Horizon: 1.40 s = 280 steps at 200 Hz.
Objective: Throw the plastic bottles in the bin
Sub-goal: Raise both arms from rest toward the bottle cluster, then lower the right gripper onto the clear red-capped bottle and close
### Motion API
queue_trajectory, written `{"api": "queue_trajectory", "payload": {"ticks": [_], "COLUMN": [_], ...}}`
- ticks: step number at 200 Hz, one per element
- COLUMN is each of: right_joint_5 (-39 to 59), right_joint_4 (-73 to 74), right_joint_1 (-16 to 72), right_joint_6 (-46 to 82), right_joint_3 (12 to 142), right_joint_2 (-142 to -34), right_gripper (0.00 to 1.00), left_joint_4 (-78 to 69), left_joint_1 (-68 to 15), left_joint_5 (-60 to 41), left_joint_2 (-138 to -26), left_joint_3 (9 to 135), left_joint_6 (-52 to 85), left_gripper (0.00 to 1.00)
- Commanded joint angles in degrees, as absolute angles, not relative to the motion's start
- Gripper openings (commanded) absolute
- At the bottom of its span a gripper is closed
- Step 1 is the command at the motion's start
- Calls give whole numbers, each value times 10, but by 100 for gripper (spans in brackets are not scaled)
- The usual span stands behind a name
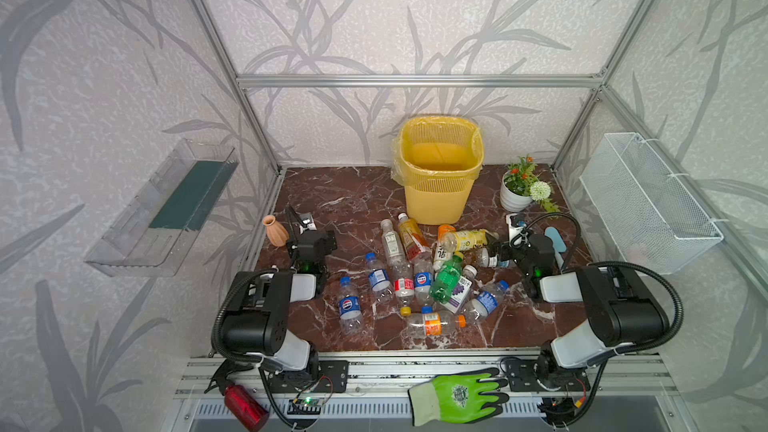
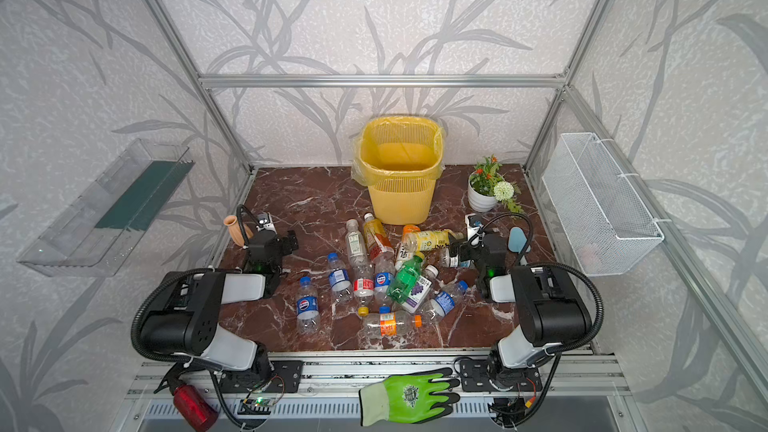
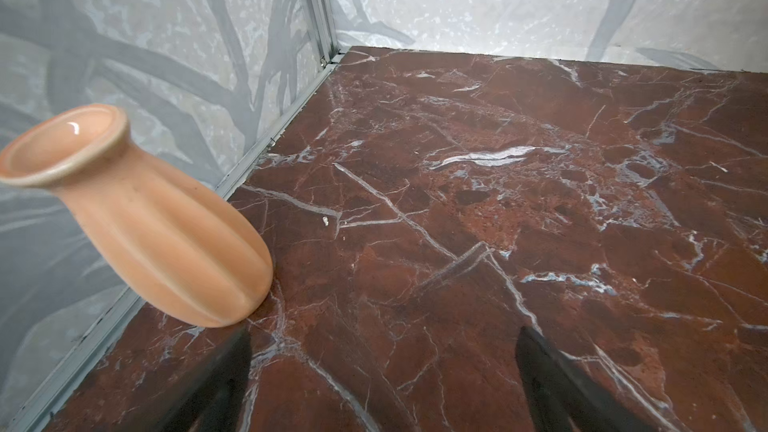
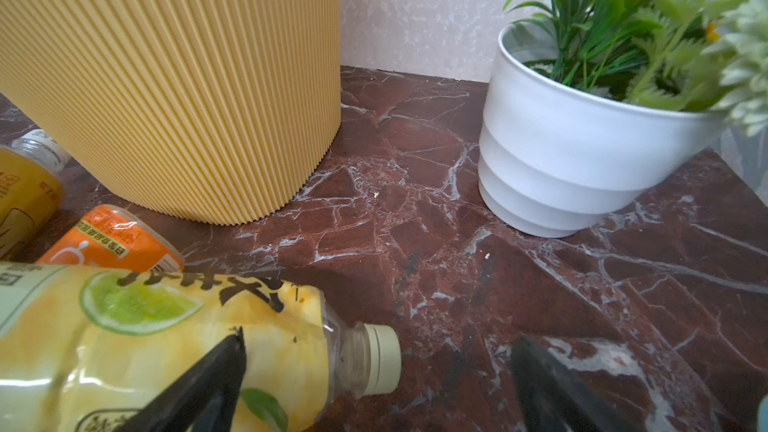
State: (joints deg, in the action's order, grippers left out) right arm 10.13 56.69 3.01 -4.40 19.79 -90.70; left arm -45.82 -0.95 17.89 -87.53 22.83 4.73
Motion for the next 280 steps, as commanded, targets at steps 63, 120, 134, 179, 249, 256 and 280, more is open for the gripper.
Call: {"api": "queue_trajectory", "payload": {"ticks": [63,120,134,179,249,256,280], "right_joint_5": [105,105,105,38,0,3,17], "right_joint_4": [570,568,569,396,-131,-155,-205], "right_joint_1": [29,28,28,13,0,0,0], "right_joint_6": [-49,-48,-48,18,308,328,417], "right_joint_3": [211,211,211,244,379,380,375], "right_joint_2": [-909,-909,-908,-794,-626,-617,-594], "right_gripper": [99,99,99,99,93,92,92], "left_joint_4": [-460,-461,-461,-205,-55,-47,-25], "left_joint_1": [-9,-8,-8,-9,-36,-45,-92], "left_joint_5": [180,181,181,173,85,85,114], "left_joint_2": [-872,-871,-872,-809,-676,-672,-665], "left_joint_3": [233,233,233,341,405,406,406], "left_joint_6": [53,53,53,64,172,171,157], "left_gripper": [99,99,99,99,99,99,99]}}
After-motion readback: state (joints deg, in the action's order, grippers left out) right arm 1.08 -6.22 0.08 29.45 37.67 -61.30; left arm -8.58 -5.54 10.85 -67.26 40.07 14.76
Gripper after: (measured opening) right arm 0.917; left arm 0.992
